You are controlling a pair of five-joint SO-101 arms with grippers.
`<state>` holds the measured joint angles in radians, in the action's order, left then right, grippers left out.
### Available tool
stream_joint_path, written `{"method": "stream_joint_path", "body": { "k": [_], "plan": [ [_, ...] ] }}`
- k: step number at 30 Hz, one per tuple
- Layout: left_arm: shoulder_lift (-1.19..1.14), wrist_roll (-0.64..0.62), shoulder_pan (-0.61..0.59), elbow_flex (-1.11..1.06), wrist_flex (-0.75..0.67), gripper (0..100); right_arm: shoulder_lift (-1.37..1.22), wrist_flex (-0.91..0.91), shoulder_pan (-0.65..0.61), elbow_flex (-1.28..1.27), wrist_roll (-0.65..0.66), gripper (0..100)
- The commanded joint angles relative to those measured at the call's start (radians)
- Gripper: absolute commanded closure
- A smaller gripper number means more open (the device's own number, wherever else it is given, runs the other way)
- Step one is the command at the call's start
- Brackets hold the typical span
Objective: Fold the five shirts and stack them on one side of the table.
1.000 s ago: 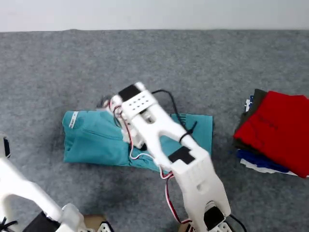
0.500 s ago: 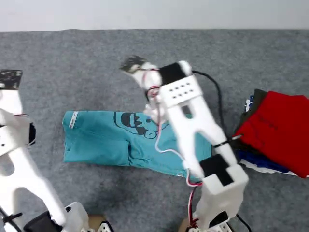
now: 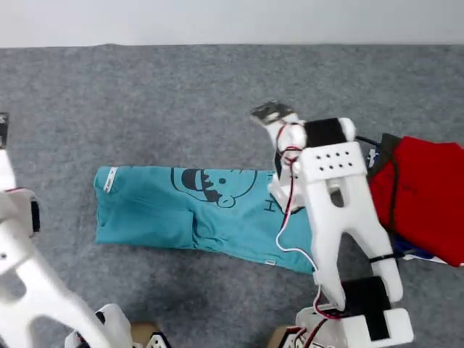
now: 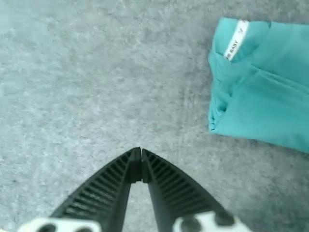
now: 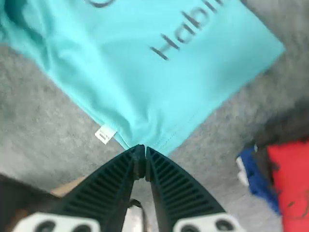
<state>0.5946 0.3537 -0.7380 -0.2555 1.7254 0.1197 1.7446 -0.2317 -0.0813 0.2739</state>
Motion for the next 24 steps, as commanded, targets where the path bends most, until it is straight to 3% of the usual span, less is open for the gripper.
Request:
{"method": "stream_joint_path", "body": {
  "k": [1, 4, 7, 16, 21, 24],
  "plan": [
    [0.077, -0.002, -0.006, -0.051, 0.029, 99, 0.033, -0.050, 0.024, -0.005, -0.212, 97.8],
    [0.097, -0.003, -0.006, -0.110, 0.029, 99, -0.031, -0.113, 0.024, -0.005, -0.365, 91.5],
    [0.097, -0.005, -0.008, -0.145, 0.028, 99, -0.125, -0.194, 0.018, 0.000, -0.427, 85.8],
    [0.097, 0.000, -0.008, -0.226, 0.026, 99, -0.367, -0.433, 0.031, 0.003, -0.425, 99.1],
    [0.095, -0.002, -0.008, -0.292, -0.017, 99, -0.441, -0.492, 0.058, 0.072, -0.422, 98.8],
    [0.095, -0.003, -0.008, -0.341, -0.041, 99, -0.506, -0.519, 0.067, 0.144, -0.331, 98.8]
  ]
}}
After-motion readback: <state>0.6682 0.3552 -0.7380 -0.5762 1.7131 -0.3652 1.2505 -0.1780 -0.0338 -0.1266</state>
